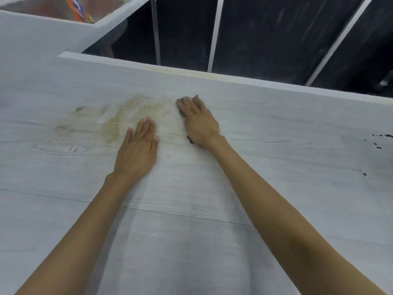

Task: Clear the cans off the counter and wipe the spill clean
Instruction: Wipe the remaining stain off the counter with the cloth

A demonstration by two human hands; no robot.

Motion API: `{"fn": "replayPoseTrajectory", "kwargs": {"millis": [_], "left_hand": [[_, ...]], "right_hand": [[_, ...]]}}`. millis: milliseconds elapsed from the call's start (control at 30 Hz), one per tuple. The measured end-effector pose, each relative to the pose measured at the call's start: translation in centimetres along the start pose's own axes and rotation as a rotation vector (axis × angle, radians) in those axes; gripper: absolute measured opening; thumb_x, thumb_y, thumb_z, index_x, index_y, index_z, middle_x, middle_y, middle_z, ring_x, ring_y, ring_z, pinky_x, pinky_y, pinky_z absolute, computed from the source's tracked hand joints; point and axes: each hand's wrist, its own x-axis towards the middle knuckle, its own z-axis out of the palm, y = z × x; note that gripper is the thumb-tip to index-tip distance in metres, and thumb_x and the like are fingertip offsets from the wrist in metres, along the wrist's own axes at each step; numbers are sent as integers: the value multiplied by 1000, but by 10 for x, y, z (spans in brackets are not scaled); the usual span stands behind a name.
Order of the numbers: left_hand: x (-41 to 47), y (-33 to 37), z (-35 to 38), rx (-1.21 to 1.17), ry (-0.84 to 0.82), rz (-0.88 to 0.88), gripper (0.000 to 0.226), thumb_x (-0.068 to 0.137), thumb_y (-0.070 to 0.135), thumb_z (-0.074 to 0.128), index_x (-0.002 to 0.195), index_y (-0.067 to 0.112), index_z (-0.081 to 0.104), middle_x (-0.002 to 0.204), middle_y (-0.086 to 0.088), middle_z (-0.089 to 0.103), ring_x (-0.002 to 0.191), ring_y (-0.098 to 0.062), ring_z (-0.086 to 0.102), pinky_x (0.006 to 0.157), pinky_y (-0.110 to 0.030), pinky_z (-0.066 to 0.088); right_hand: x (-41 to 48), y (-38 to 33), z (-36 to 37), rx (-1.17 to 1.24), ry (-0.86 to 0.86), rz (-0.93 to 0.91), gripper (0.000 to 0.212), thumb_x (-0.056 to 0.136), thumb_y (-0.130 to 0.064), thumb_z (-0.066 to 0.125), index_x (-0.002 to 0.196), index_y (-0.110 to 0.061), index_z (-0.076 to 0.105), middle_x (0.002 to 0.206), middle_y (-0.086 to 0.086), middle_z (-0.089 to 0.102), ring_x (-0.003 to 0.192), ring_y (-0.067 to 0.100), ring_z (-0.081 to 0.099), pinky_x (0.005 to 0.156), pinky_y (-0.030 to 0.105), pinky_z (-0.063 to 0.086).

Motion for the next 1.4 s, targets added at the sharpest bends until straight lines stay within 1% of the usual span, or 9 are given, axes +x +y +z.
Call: {"fn": "replayPoseTrajectory", "kwargs": {"millis": [200, 400, 500, 667, 800, 933, 1033, 1233, 1400], "left_hand": [[7, -11, -2, 26, -5, 24, 51, 100, 30, 15, 148, 14, 7, 158, 1, 1, 145, -9, -4, 118, -31, -7], [11, -13, 4, 51, 41, 11, 60, 93, 39, 6, 148, 15, 8, 158, 2, 3, 144, -7, -4, 117, -29, -7], [13, -14, 6, 55, 42, 4, 60, 92, 39, 4, 148, 17, 4, 158, 4, 0, 142, -3, -8, 116, -27, -11], [15, -14, 5, 101, 69, -13, 68, 86, 43, -6, 148, 14, 3, 158, 1, 0, 139, -3, -11, 115, -29, -14], [15, -14, 4, 134, 58, 10, 71, 85, 44, -9, 148, 14, 4, 158, 0, 2, 138, -3, -12, 114, -30, -15], [15, -13, 2, 93, 49, 18, 61, 93, 39, 2, 147, 12, 6, 158, -1, 3, 144, -8, -6, 115, -31, -15], [12, -16, -3, 5, 38, 13, 62, 91, 40, 5, 148, 15, 6, 158, 2, 2, 142, -4, -8, 114, -30, -16], [-25, -73, -32, 71, 75, -40, 66, 89, 44, 4, 147, 15, 9, 157, 5, 4, 140, -1, -8, 116, -31, -12], [-52, -122, -45, 90, 5, -80, 73, 83, 53, -1, 148, 19, 8, 157, 7, 3, 141, -2, -5, 116, -28, -8]], "right_hand": [[-39, 47, -13, 23, -77, -278, 51, 98, -36, 15, 148, -31, 8, 159, -6, 6, 147, 18, 1, 120, 41, 6], [51, 144, -40, -59, -41, 182, 50, 99, -17, 20, 149, -16, 12, 159, 7, 8, 146, 29, 1, 120, 40, 2], [74, 102, -17, -49, -37, 103, 51, 99, -21, 19, 149, -19, 10, 159, 5, 7, 146, 30, 0, 119, 44, 10], [-6, -7, 3, 68, -68, -300, 50, 98, -30, 18, 148, -28, 14, 159, -3, 9, 147, 20, -1, 120, 42, 10], [-63, 17, -21, 152, -101, -411, 48, 99, -32, 24, 146, -38, 16, 157, -15, 9, 147, 12, 0, 117, 36, 5], [7, 72, -29, 24, -95, -204, 49, 101, -22, 25, 148, -29, 15, 158, -8, 9, 147, 16, 0, 119, 35, 2], [50, 50, -15, 6, -76, -24, 50, 100, -20, 20, 149, -24, 11, 159, -2, 5, 147, 22, -2, 120, 35, 1], [-52, -82, 15, 105, -49, -333, 49, 100, -25, 26, 148, -29, 14, 158, -6, 7, 147, 21, -2, 120, 41, 9], [-69, -23, -12, 98, -87, -347, 47, 101, -29, 23, 147, -35, 12, 158, -11, 6, 147, 13, -1, 120, 39, 3]]}}
